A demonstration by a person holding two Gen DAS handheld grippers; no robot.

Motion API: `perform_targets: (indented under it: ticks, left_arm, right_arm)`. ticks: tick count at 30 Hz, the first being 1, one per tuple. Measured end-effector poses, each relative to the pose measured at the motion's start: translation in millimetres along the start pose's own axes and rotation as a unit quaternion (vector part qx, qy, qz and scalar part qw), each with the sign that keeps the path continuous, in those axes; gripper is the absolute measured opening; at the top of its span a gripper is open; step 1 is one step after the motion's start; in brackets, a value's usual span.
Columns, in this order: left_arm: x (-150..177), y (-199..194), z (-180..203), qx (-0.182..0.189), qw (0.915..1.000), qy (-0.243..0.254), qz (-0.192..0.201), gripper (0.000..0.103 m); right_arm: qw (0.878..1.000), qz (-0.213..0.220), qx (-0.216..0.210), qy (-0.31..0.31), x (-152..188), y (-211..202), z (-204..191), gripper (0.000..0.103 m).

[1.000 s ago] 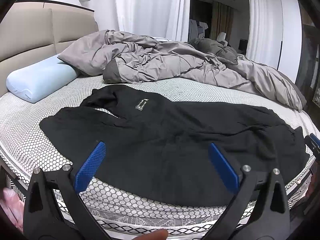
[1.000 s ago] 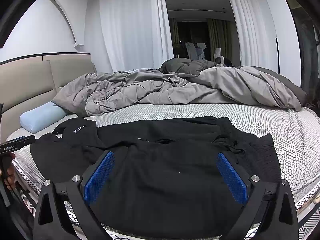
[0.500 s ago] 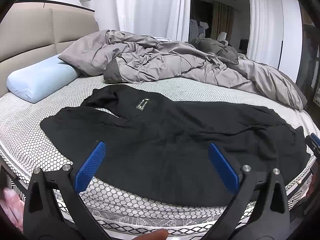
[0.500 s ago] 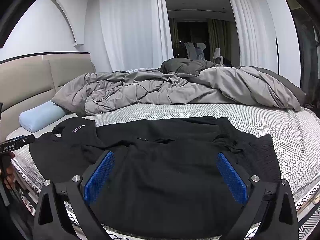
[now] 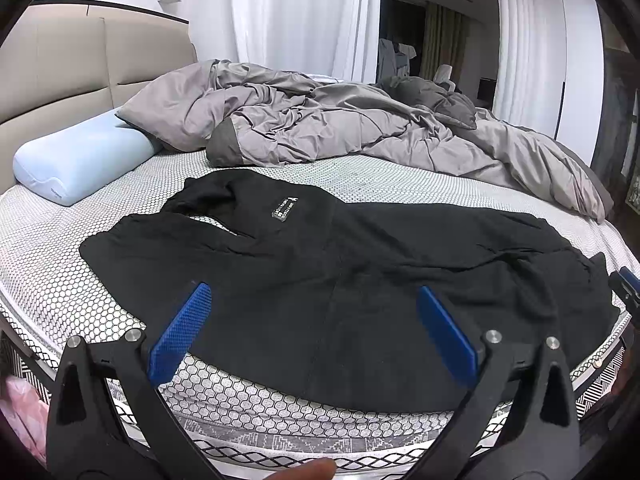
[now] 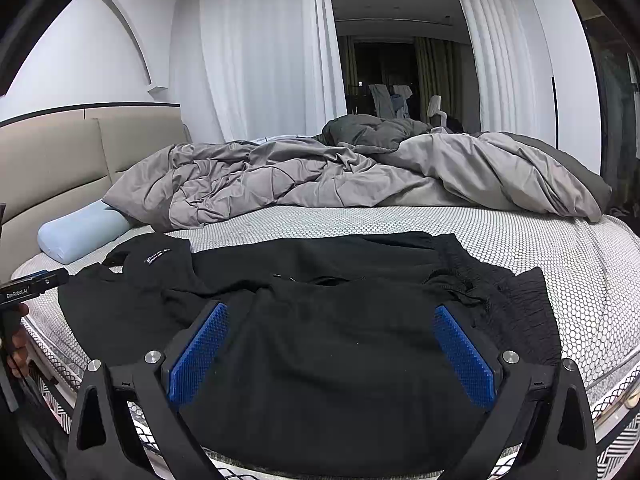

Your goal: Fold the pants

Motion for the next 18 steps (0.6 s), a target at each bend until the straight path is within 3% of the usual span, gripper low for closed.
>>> perform_targets:
  ticks: [18]
  left_arm:
    - [0.8, -0.4, 0.6, 0.0, 1.0, 0.0, -0.001, 0.102]
  right_arm:
    - [1.0, -0.001, 0.001, -0.001, 0.4, 0.5, -0.2, 0.103]
Point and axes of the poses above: each gripper's, at about its wrist camera, not at the fingertips, and y roughly the way its jaws point, z to its right, x to its underside, the point moved 5 cm from there along y, roughly the way its jaws point, and after that the axes turned 9 degrees about -y, right-handed, at the moved point
